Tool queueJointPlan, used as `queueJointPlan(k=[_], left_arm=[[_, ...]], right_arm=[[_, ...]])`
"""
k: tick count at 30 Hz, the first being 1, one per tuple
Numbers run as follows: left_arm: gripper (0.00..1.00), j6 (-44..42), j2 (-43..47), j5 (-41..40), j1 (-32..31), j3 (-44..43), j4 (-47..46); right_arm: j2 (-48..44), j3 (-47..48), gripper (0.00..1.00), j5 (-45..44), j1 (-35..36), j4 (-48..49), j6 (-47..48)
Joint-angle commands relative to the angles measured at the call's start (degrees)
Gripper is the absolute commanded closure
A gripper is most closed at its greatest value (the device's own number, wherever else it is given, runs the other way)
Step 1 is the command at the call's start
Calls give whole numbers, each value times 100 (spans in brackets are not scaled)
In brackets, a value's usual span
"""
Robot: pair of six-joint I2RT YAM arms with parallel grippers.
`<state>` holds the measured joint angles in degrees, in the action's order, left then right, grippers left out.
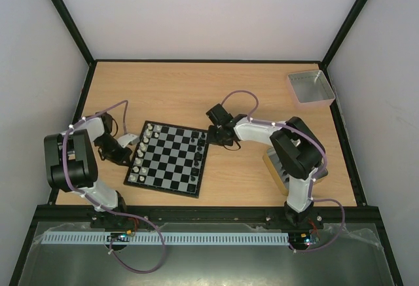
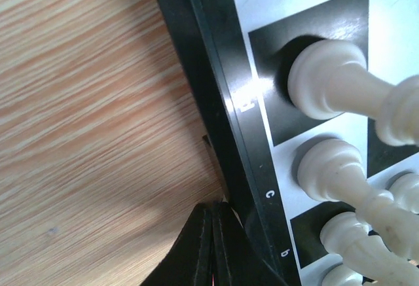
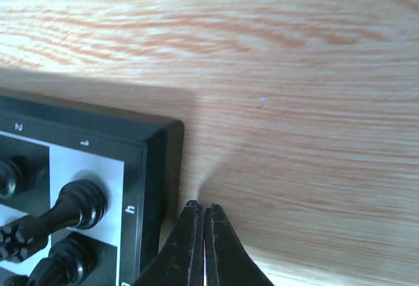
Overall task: Set up the chess pieces on the board
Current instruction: Adjust the chessboard at the center of the board.
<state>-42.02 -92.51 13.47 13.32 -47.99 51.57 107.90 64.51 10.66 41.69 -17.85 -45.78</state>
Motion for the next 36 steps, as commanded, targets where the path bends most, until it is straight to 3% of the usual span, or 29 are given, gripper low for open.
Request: queueJointPlan(k=[1,14,29,36], left_arm=[[98,46,-70,323,-180,4,153],[98,269,-429,588,-709,-11,-156],[98,372,-893,839,-1202,39,-617],[98,546,-1042,917,-1545,-57,-739]], right_arm=[[-66,-109,98,-171,-177,-440,176],[-704,-86,98,-456,-491,-945,459],[-1450,1196,98,-1003,-611,-2466,738],[-1857,944,98,-962,-1062,-2619,613]])
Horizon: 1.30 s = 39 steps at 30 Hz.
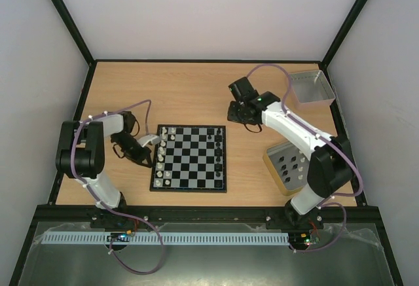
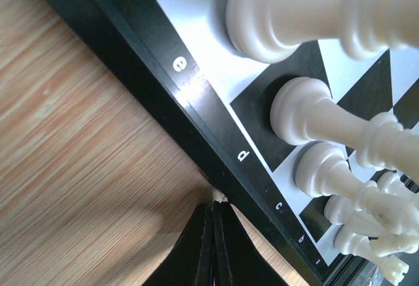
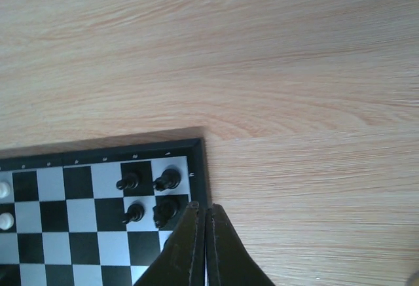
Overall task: Set up the chess pieces on the board
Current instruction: Adjust the chessboard at the center of the board.
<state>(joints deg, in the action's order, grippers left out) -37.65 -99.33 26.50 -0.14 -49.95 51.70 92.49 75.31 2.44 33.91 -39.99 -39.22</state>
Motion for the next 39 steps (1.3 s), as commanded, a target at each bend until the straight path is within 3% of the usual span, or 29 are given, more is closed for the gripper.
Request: queueJointPlan(k=[1,11,18,26,35,37,39], left_arm=[[98,138,-368,-379,-255,134,-768],[98,451,-153,-778,-385,262,-1101],[54,436,122,-941,180,520,-1212],[37,358,451,-1039,682,608,-1197],[35,988,363,-1709,800,309,-1729],[39,1274,152,-1751,670,31,-1761],[55,1516,-115,-1843,535,-236,-1847]], right_arm=[[-377,-185,98,-138,-367,-439,-57],[-1421,-534,98,-631,-543,-1661,-199],[-2549,-1483,98,-906,-543,-2272,-380],[-2903,-2167,98,-969,-551,-2182,-554],[-2814,-2482,98,-782,-590,-1749,-573],[-2820,-2485,98,-761,-587,-1725,-580],[-2812,-2487,98,-754,-587,-1712,-589]])
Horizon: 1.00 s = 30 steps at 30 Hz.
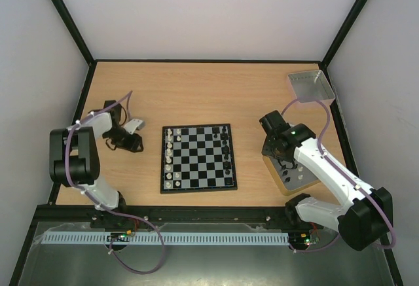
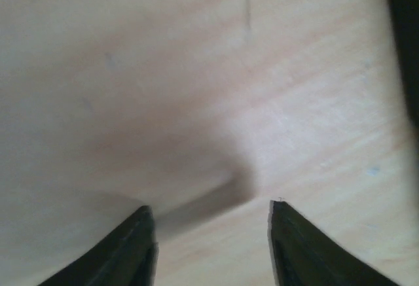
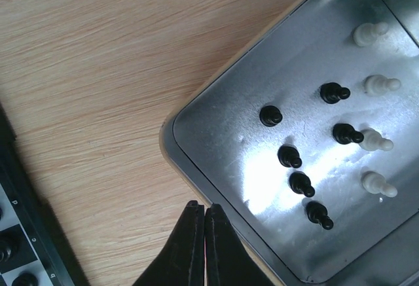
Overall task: Set up the chess pieces on the board
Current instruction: Adjust the chessboard at the center of the board.
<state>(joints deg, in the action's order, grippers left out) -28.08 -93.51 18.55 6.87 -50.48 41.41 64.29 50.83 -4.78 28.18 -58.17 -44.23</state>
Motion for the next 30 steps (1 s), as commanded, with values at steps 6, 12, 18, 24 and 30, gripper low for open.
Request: queueJointPlan(k=[6,12,18,24,30], left_arm=[[73,873,-1316,-1113,-546,-907,-780],[93,1010,-1774,-1078,-820,-1304,-727],[94,1126,-1985,-829,-1140,-1498,-651],[96,1105,-2108,-660,-1548,-1657,-525],[96,1032,-2168,-370,-1706,-1738,-367]], right_arm=[[-118,-17,98,-147,-24,-16,-119],[-295,-114,98,-175,-28,-89,-199],[-324,-160,98,-201,-32,-102,-209],[-220,-189,98,-208,-41,-21,-184],[-64,-207,98,-227,-99,123,-171]])
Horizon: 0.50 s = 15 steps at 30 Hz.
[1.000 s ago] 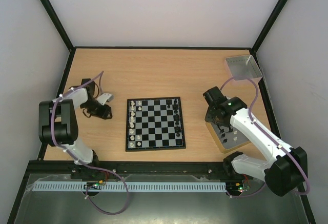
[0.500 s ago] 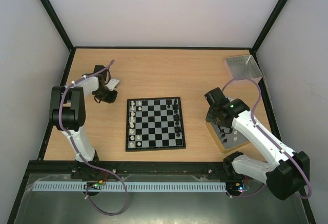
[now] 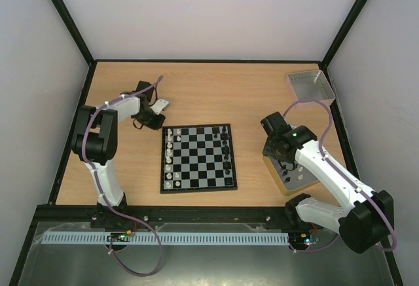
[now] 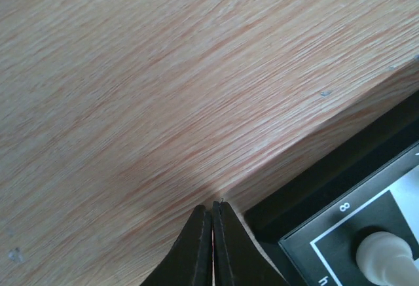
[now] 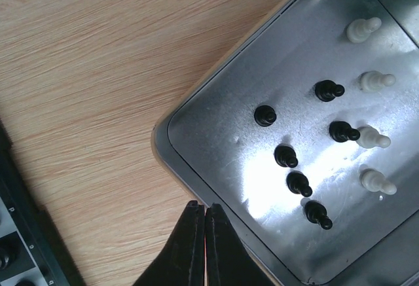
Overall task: Set up the chess pieces on the board
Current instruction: Adjust the chessboard at the center of the board.
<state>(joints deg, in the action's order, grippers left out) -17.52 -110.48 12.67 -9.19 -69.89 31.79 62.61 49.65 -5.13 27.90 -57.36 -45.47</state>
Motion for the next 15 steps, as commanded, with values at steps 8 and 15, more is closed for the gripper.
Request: queueJointPlan(k=[8,15], left_arm=[[94,-41,-499,341,-153,139,638],[91,-99,-410,546,-170,201,674]], right_arm=[[217,-202,98,-152,-209,204,75],[528,-275,98,-103,-339,389,99]])
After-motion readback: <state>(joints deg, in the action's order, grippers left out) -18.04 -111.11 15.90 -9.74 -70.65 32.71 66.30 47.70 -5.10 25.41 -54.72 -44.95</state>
